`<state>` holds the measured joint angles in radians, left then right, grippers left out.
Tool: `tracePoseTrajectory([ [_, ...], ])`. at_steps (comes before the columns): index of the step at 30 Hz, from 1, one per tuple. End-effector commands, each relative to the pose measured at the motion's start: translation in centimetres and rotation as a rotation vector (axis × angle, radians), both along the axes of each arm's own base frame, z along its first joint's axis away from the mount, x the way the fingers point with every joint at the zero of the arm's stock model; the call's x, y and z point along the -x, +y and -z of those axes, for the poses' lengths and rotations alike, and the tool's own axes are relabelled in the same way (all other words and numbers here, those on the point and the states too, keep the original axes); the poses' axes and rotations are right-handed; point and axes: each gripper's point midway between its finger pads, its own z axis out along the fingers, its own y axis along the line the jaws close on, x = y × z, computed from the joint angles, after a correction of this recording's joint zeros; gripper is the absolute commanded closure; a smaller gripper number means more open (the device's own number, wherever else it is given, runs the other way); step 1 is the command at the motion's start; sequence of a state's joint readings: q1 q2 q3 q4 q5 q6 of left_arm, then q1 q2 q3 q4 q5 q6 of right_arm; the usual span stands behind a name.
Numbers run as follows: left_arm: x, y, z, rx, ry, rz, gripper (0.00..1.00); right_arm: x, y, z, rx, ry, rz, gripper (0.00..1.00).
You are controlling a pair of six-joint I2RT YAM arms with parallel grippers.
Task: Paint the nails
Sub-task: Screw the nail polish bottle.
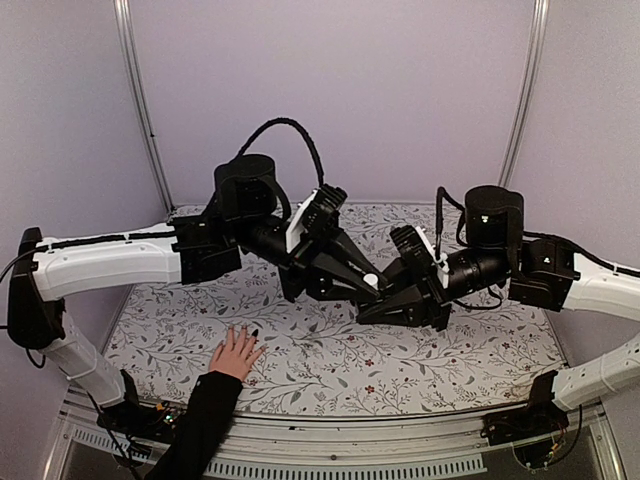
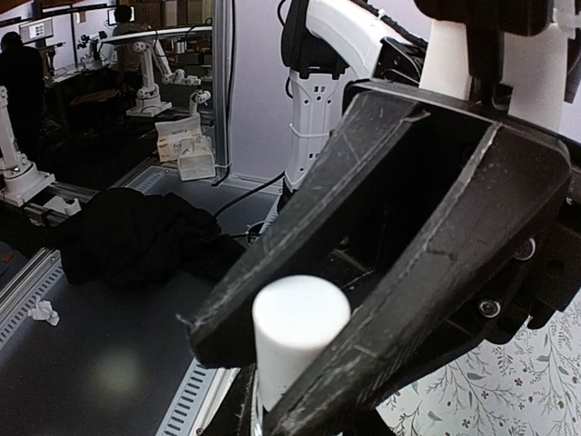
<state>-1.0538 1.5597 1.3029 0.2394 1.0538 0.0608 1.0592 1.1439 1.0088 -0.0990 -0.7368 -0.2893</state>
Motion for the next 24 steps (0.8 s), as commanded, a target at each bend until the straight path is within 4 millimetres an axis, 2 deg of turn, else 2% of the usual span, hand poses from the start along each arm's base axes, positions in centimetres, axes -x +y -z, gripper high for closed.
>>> tracePoseTrajectory([
  [1, -2.3, -0.5, 3.9, -0.153, 0.075, -0.073, 0.88, 3.4, -0.8, -6.1, -0.196, -0.124, -0.186, 1.00],
  [5, -3.9, 0.4, 2.4, -0.115, 0.064, -0.173, 0.71, 2.0, -0.5, -5.6, -0.181, -0.135, -0.087, 1.00],
  [11, -6.7, 2.6, -0.5, -0.009, 0.037, -0.396, 0.55, -1.0, 0.0, -4.9, -0.156, -0.138, 0.096, 1.00],
  [17, -9.4, 3.6, -1.4, 0.055, 0.024, -0.628, 0.51, -6.9, 0.0, -4.7, -0.132, -0.131, 0.439, 1.00],
  [20, -9.8, 3.9, -1.7, 0.097, 0.022, -0.693, 0.51, -10.3, -0.6, -4.3, -0.113, -0.126, 0.634, 1.00],
  [24, -10.3, 4.1, -2.8, 0.143, 0.044, -0.762, 0.50, -13.1, -1.4, -3.7, -0.090, -0.124, 0.796, 1.00],
])
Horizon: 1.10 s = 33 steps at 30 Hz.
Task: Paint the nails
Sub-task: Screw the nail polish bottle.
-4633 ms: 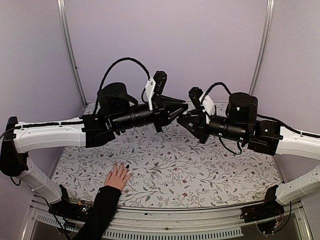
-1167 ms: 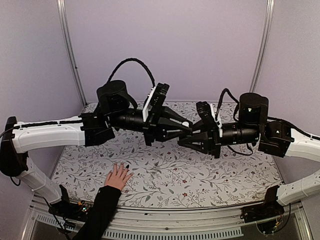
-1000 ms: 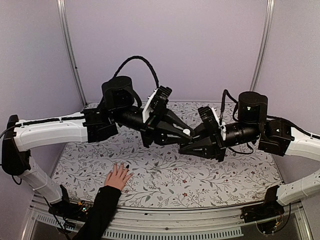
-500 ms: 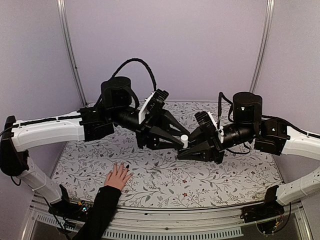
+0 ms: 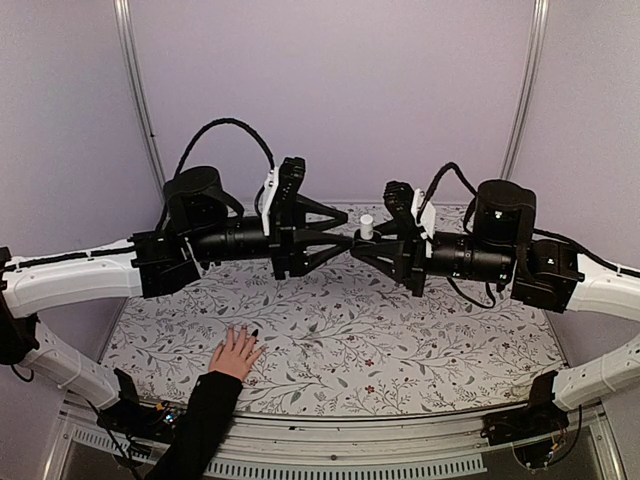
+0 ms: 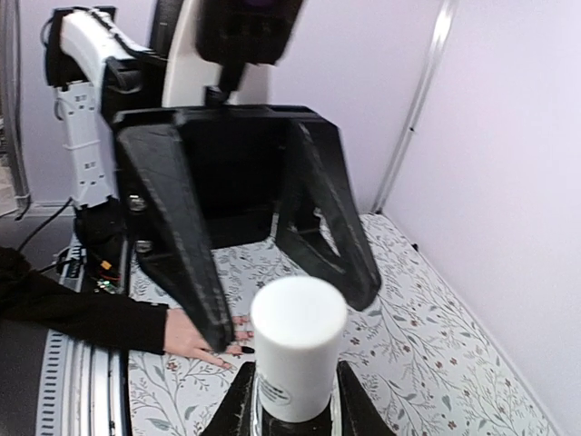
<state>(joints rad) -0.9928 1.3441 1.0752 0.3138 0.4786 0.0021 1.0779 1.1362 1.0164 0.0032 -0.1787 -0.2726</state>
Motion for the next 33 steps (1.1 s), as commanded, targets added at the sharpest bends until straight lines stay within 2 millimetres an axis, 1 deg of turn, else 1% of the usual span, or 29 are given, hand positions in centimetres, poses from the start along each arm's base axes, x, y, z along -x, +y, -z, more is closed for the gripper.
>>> tracePoseTrajectory([
  [1, -1.3, 0.6, -2.7, 0.101, -0.016, -0.137, 0.50, -4.6, -1.3, -1.3, -0.048, -0.004, 0.282, 1.00],
  [4, -1.6, 0.1, -2.9, 0.115, 0.000, -0.142, 0.50, -5.3, -1.4, -0.9, -0.044, 0.004, 0.323, 1.00],
  [10, -2.9, -1.1, -2.7, 0.118, 0.037, -0.174, 0.51, -6.1, -1.3, -0.4, -0.038, 0.012, 0.361, 1.00],
  [14, -3.1, -1.8, -2.7, 0.125, 0.051, -0.167, 0.53, -6.0, -1.2, -0.4, -0.039, 0.015, 0.357, 1.00],
  [17, -3.3, -2.3, -2.3, 0.115, 0.063, -0.159, 0.57, -6.0, -1.0, -0.3, -0.033, 0.018, 0.348, 1.00],
  [20, -3.2, -2.4, -2.2, 0.113, 0.067, -0.156, 0.61, -6.0, -0.8, 0.0, -0.023, 0.022, 0.345, 1.00],
  [25, -3.2, -2.8, -2.0, 0.101, 0.075, -0.141, 0.64, -6.0, -0.6, 0.1, -0.020, 0.025, 0.342, 1.00],
  [26, -3.2, -2.8, -2.0, 0.100, 0.077, -0.139, 0.65, -6.0, -0.6, 0.1, -0.019, 0.025, 0.339, 1.00],
  [30, -3.2, -2.9, -2.0, 0.101, 0.082, -0.137, 0.80, -5.6, -0.3, 0.1, -0.013, 0.029, 0.314, 1.00],
  [33, -3.1, -3.0, -1.5, 0.085, 0.086, -0.130, 0.91, -5.0, -0.1, -0.1, -0.019, 0.031, 0.280, 1.00],
])
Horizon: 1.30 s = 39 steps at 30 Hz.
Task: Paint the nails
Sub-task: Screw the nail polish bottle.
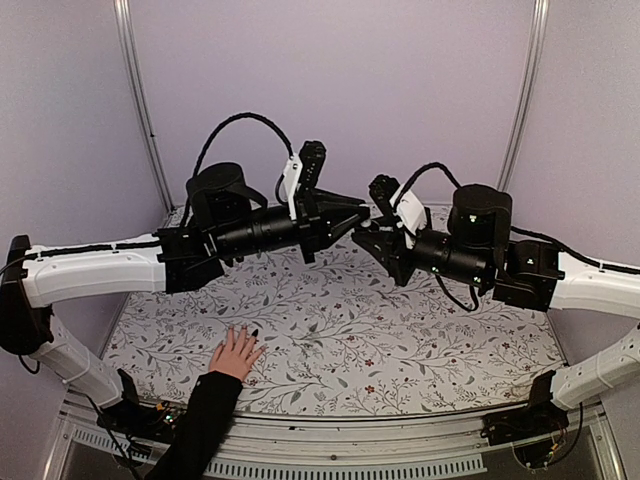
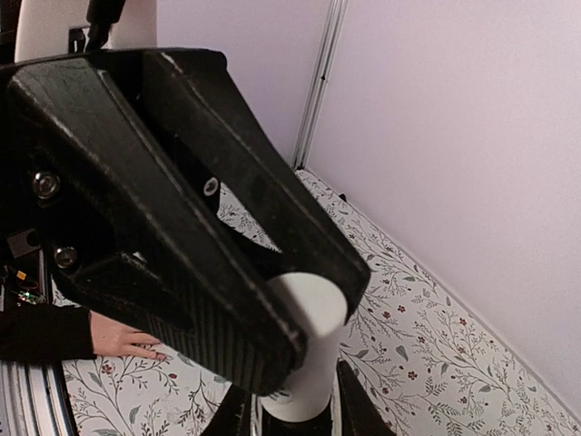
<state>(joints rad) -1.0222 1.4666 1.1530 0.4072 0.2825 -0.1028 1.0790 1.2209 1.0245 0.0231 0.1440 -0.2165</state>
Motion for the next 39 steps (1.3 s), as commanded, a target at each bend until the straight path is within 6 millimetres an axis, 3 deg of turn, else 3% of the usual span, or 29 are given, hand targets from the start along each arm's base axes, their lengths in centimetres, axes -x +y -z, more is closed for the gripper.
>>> tracePoseTrajectory([
  [1, 0.7, -0.5, -0.7, 0.011, -0.003, 0.033, 0.93, 1.0, 0.6, -2.6, -0.067, -0.014, -0.054, 1.00],
  [5, 1.7, -0.3, 0.1, -0.023, -0.018, 0.089, 1.00, 2.5, 0.5, -3.3, -0.090, -0.029, -0.133, 1.00],
  [14, 7.8, -0.3, 1.8, -0.098, -0.068, 0.459, 1.00, 11.5, 1.0, -5.0, -0.116, -0.079, -0.633, 1.00],
  [22, 11.2, -0.5, 3.1, -0.150, -0.061, 0.724, 1.00, 17.0, 0.4, -5.3, -0.095, -0.083, -0.975, 1.00],
  [27, 12.3, -0.6, 3.5, -0.161, -0.051, 0.802, 1.00, 18.9, -0.2, -6.3, -0.118, -0.095, -1.096, 1.00],
  [31, 12.0, -0.5, 3.2, -0.161, -0.071, 0.768, 0.99, 18.7, -0.1, -6.3, -0.110, -0.090, -1.089, 1.00],
  [34, 11.1, -0.1, 2.4, -0.145, -0.095, 0.695, 0.89, 17.9, 0.0, -6.0, -0.099, -0.098, -1.034, 1.00],
  [39, 8.8, 1.3, 0.4, -0.083, -0.134, 0.513, 0.63, 16.0, 0.4, -5.0, -0.073, -0.095, -0.906, 1.00],
])
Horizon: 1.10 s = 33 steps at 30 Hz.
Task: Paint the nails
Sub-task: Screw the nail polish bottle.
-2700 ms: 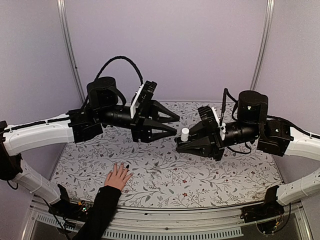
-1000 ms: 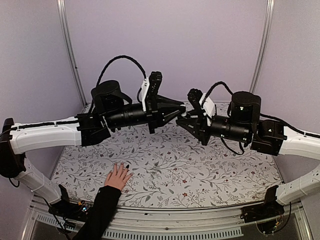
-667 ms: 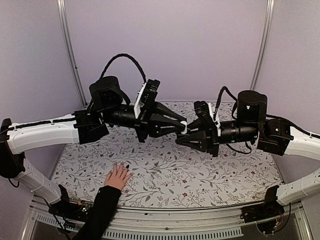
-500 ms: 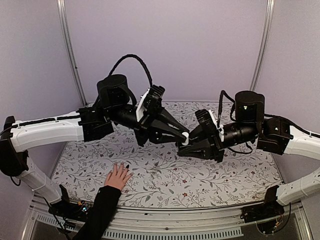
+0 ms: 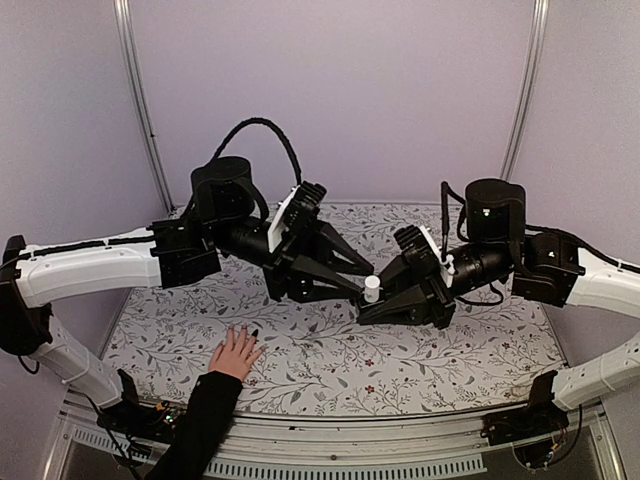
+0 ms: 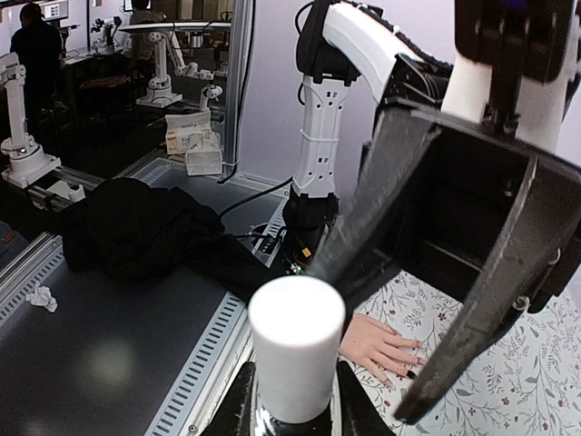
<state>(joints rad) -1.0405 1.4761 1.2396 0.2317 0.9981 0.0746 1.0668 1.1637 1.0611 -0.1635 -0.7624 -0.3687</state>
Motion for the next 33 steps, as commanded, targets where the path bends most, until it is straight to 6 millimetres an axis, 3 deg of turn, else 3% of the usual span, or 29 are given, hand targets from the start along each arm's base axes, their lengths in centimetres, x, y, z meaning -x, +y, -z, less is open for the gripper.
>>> tracePoseTrajectory([
  [1, -4.0, 1.0, -0.3, 0.019, 0.013, -0.237, 0.59, 0.2, -0.5, -4.0, -0.132, -0.103, 0.033, 1.00],
  [3, -4.6, 1.4, -0.9, 0.045, 0.014, -0.297, 0.53, -1.3, -0.3, -3.7, -0.121, -0.104, 0.124, 1.00],
  [10, -6.7, 1.3, -2.1, 0.107, 0.031, -0.516, 0.52, -9.5, -0.5, -2.9, -0.073, -0.090, 0.596, 1.00],
  [15, -7.9, 0.5, -2.7, 0.151, 0.080, -0.607, 0.52, -12.6, -1.1, -2.2, -0.067, -0.068, 0.781, 1.00],
  [22, -10.9, -1.4, -2.0, 0.128, 0.116, -0.766, 0.58, -13.8, -1.8, -2.2, -0.072, -0.045, 0.867, 1.00],
  [33, -11.4, -1.8, -1.9, 0.120, 0.113, -0.787, 0.66, -14.1, -1.2, -1.8, -0.058, -0.050, 0.864, 1.00],
])
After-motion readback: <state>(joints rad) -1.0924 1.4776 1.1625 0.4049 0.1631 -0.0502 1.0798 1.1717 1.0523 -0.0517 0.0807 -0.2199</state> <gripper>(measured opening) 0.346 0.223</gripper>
